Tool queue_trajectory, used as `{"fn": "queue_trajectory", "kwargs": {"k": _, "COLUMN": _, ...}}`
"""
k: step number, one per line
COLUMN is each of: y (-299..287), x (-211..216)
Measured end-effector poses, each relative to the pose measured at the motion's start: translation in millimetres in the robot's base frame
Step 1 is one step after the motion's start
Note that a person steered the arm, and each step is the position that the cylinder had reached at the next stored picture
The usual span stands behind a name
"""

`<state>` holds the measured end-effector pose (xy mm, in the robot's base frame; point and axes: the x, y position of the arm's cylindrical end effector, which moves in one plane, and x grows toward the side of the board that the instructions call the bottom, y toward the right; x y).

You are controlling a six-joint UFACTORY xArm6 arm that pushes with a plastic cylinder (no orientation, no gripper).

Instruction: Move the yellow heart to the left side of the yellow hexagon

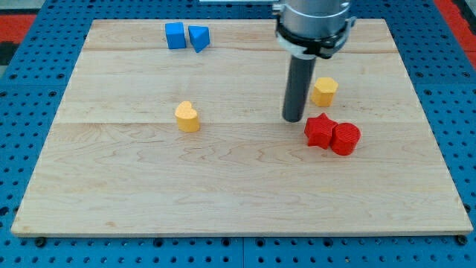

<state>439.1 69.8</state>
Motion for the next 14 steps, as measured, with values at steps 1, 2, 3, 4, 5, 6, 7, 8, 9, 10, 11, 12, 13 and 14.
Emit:
{"fn": "queue_trajectory", "kwargs": {"k": 1, "y": -9, "x": 5}}
{"fn": "queue_trajectory", "kwargs": {"k": 2, "y": -9, "x": 5}}
{"fn": "queue_trajectory", "kwargs": {"k": 3, "y": -9, "x": 5}}
{"fn": "queue_trajectory", "kwargs": {"k": 4, "y": -31, "x": 31}}
{"fn": "queue_trajectory", "kwargs": {"k": 5, "y": -73, "x": 70}}
{"fn": "queue_trajectory", "kwargs": {"k": 6, "y": -129, "x": 89}}
{"fn": "queue_trajectory", "kwargs": {"k": 7, "y": -174, "x": 66}}
{"fn": "queue_trajectory", "kwargs": {"k": 8, "y": -200, "x": 38}}
{"fn": "queue_trajectory", "kwargs": {"k": 9, "y": -209, "x": 11}}
{"fn": "queue_trajectory", "kwargs": {"k": 10, "y": -178, "x": 0}}
{"fn": "queue_trajectory", "kwargs": {"k": 11, "y": -150, "x": 12}}
{"fn": "queue_trajectory", "kwargs": {"k": 12, "y": -101, "x": 13}}
{"fn": "queue_trajectory", "kwargs": {"k": 13, "y": -52, "x": -5}}
{"fn": "queue_trajectory", "kwargs": {"k": 14, "y": -46, "x": -18}}
